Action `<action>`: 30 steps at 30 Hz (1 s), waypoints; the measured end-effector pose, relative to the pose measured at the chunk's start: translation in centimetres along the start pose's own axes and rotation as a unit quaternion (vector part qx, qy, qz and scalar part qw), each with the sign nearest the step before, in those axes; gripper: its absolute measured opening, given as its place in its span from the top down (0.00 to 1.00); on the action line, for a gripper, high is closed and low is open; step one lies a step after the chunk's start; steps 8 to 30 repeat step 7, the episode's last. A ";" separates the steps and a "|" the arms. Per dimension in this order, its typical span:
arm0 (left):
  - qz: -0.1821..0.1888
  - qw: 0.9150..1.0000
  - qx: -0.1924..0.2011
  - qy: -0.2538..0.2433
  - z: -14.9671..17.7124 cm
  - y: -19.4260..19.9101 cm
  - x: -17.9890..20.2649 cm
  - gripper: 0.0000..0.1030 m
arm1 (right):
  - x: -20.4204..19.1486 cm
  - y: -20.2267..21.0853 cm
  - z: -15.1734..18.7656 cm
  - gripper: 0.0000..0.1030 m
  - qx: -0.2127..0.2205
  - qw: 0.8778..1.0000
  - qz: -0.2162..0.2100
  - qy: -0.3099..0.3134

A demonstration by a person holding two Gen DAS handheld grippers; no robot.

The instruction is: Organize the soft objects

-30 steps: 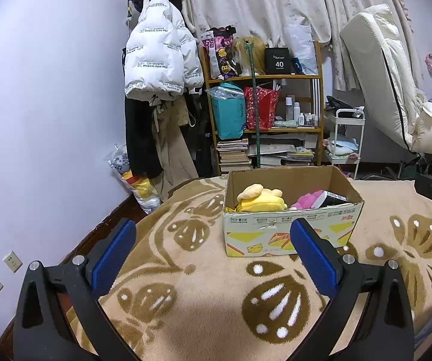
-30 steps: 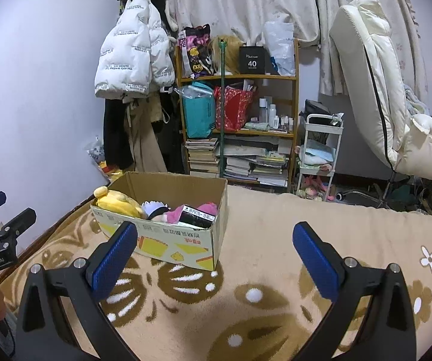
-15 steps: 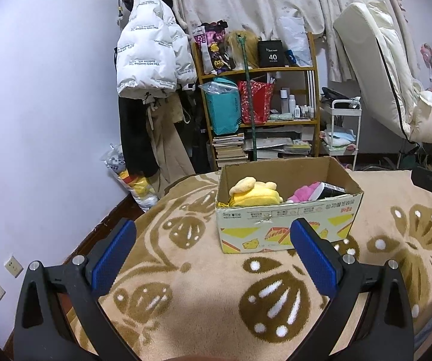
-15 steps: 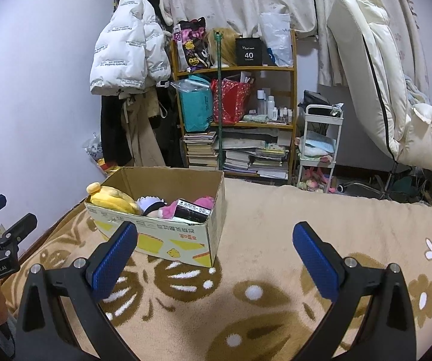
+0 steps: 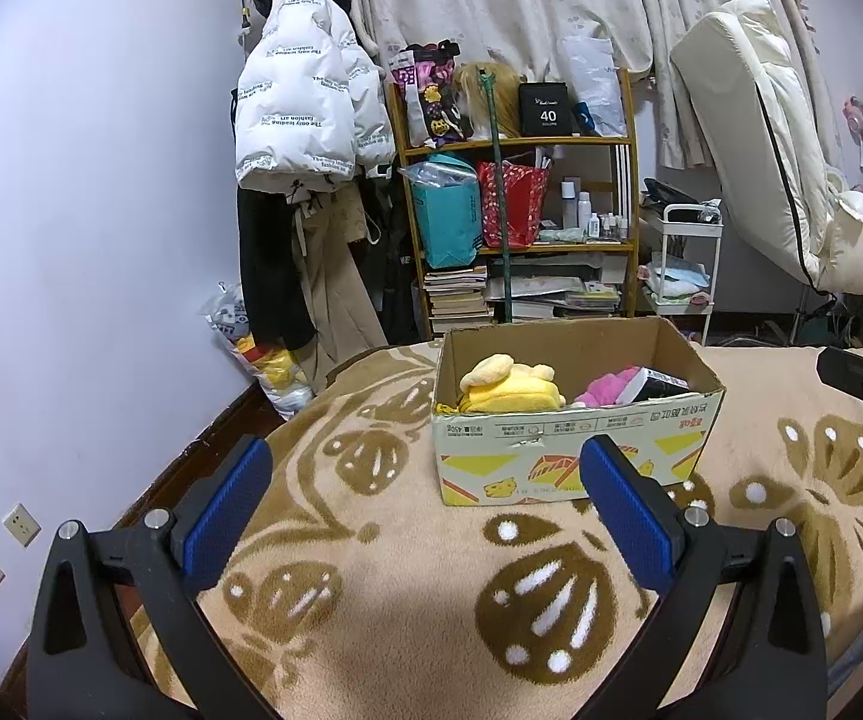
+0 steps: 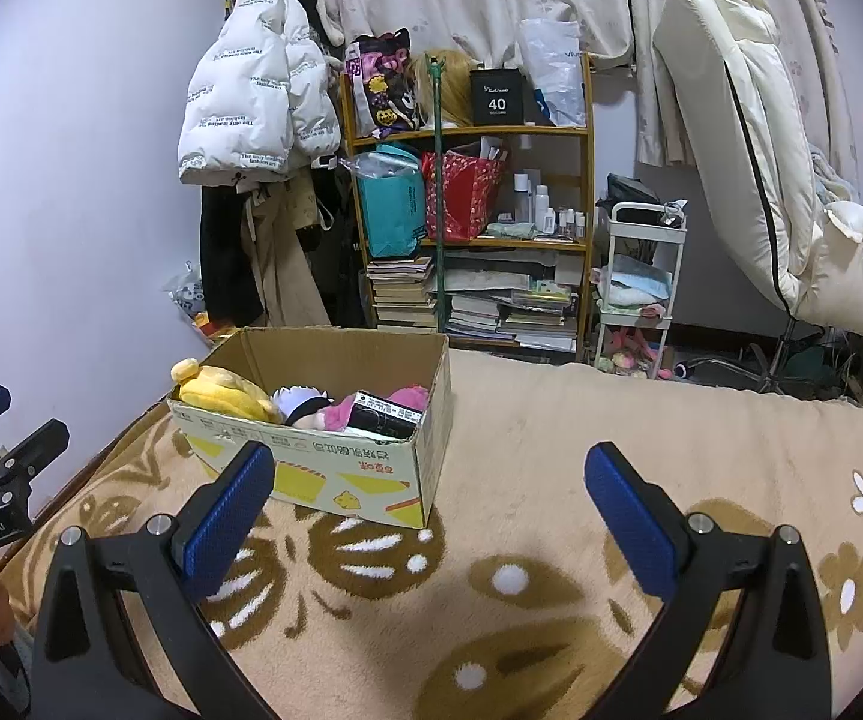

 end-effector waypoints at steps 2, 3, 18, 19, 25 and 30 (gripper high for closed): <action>0.000 1.000 0.000 0.000 0.0 0.0 0.1 0.02 | 0.1 -0.2 0.3 0.00 0.000 1.000 0.001 -0.002; -0.001 1.000 0.000 0.000 0.0 0.0 0.0 0.02 | 0.1 -0.2 0.4 0.00 0.000 1.000 0.000 -0.002; -0.004 1.000 0.004 0.000 -0.1 0.1 0.0 0.02 | 0.2 -0.2 0.3 0.00 0.000 1.000 0.001 -0.001; -0.004 1.000 0.004 0.000 -0.1 0.1 0.0 0.02 | 0.2 -0.2 0.3 0.00 0.000 1.000 0.001 -0.001; -0.004 1.000 0.004 0.000 -0.1 0.1 0.0 0.02 | 0.2 -0.2 0.3 0.00 0.000 1.000 0.001 -0.001; -0.004 1.000 0.004 0.000 -0.1 0.1 0.0 0.02 | 0.2 -0.2 0.3 0.00 0.000 1.000 0.001 -0.001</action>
Point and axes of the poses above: each gripper's, at about its wrist camera, not at the fingertips, and y roughly against the way its jaws point, x to its right, z to its underside, the point moved 5 cm from there along -y, roughly the way its jaws point, and after that the axes turned 6 degrees about -z, right-handed, at the moved point
